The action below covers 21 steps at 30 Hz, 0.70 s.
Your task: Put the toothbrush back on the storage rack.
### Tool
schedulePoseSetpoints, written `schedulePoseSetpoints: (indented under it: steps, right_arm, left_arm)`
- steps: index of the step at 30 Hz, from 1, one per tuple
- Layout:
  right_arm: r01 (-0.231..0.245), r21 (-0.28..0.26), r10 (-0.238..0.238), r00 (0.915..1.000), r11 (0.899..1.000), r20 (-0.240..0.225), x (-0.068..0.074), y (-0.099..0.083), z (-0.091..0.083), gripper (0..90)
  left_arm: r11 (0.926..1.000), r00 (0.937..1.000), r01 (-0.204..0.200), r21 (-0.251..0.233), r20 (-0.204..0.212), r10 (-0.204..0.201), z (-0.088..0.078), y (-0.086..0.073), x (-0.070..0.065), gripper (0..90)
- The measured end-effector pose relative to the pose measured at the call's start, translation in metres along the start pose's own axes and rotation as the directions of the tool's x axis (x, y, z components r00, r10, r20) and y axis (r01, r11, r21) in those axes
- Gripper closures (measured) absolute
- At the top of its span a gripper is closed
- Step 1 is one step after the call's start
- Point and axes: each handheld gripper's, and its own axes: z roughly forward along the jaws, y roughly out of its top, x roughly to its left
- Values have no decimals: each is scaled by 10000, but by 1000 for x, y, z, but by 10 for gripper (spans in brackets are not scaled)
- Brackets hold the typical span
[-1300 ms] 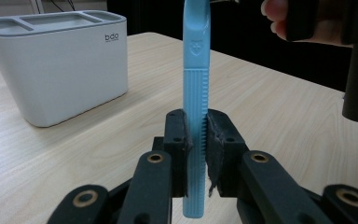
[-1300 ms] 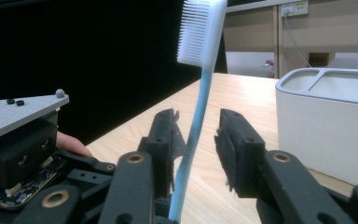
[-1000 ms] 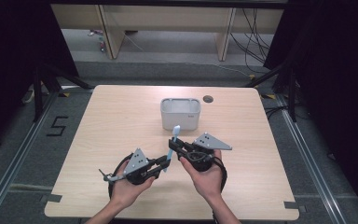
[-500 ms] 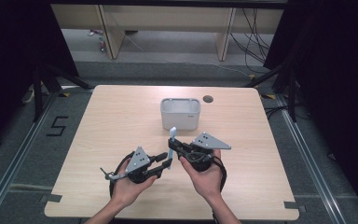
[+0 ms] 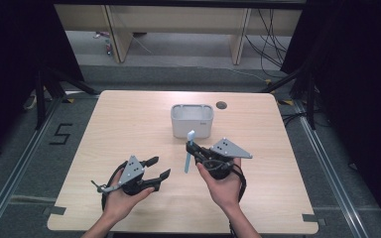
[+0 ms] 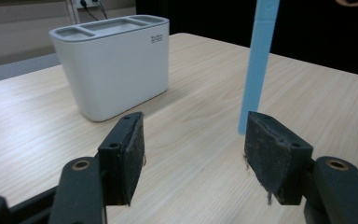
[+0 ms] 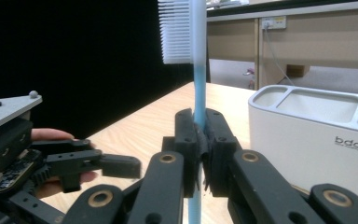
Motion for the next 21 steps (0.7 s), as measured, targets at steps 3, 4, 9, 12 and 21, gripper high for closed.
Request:
schedulePoseSetpoints:
  steps: [3, 4, 9, 12, 21]
  right_arm:
    - [-59, -64, 59, 9999, 10000, 123, -2, 2, -2, 858]
    - [83, -186, -79, 9998, 9998, 208, -4, 3, -2, 858]
    - [120, -331, -108, 9992, 9994, 379, -10, 9, -5, 858]
    - [214, -430, -187, 9979, 9988, 621, -15, 13, -8, 859]
    - [273, -619, -217, 9957, 9977, 902, -24, 26, -13, 858]
  left_arm:
    - [9998, 9998, 79, -202, -199, -83, -4, -7, 6, 357]
    - [9999, 9993, 84, -96, -362, -87, -7, -9, 8, 355]
    - [9997, 9969, 165, -193, -768, -179, -13, -17, 15, 348]
    - [9990, 9933, 337, -289, -1093, -367, -15, -25, 21, 347]
    - [9972, 9906, 496, -558, -1250, -563, -14, -35, 26, 348]
